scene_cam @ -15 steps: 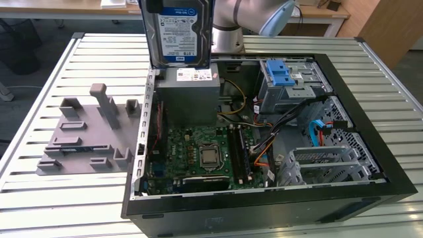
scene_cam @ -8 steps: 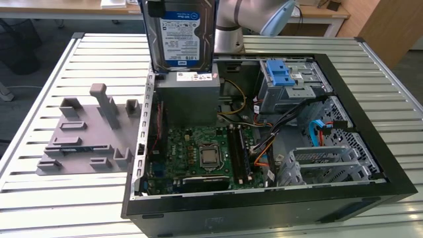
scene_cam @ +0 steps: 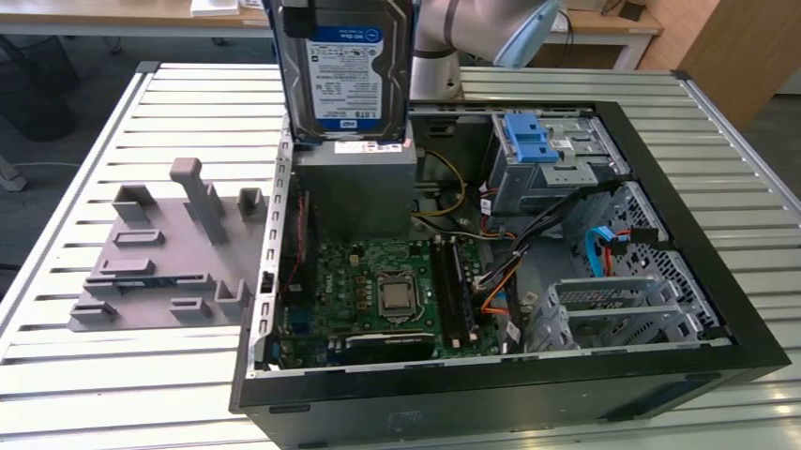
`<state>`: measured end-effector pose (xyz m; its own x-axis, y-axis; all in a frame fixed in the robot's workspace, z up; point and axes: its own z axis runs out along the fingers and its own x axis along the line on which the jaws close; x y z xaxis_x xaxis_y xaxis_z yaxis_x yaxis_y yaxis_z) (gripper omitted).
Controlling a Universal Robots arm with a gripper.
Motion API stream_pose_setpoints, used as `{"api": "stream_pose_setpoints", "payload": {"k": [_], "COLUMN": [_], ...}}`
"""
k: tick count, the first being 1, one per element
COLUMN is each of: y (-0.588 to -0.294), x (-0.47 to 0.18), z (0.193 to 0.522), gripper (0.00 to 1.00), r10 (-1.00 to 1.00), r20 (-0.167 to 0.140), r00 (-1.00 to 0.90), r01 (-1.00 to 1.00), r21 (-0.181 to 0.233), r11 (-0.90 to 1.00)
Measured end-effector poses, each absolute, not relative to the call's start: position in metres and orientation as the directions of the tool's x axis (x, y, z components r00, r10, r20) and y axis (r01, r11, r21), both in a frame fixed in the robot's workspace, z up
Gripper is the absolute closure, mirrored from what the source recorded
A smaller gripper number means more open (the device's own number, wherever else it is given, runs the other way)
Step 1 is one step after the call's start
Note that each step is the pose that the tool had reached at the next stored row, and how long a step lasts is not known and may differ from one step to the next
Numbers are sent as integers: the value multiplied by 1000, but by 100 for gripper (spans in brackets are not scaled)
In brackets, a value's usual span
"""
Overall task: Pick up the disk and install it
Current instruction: 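Pick up the disk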
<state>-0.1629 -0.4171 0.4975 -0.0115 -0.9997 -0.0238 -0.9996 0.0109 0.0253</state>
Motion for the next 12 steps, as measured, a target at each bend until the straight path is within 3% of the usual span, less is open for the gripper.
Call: {"api": "stream_pose_setpoints", "payload": {"k": [12], "y": [-417], "x": [-160], "z": [498], "gripper": [64], "r10": [-1000], "r20": [-24], "r00": [-11], "r01": [-1000], "r21": [25], "r11": [11]}}
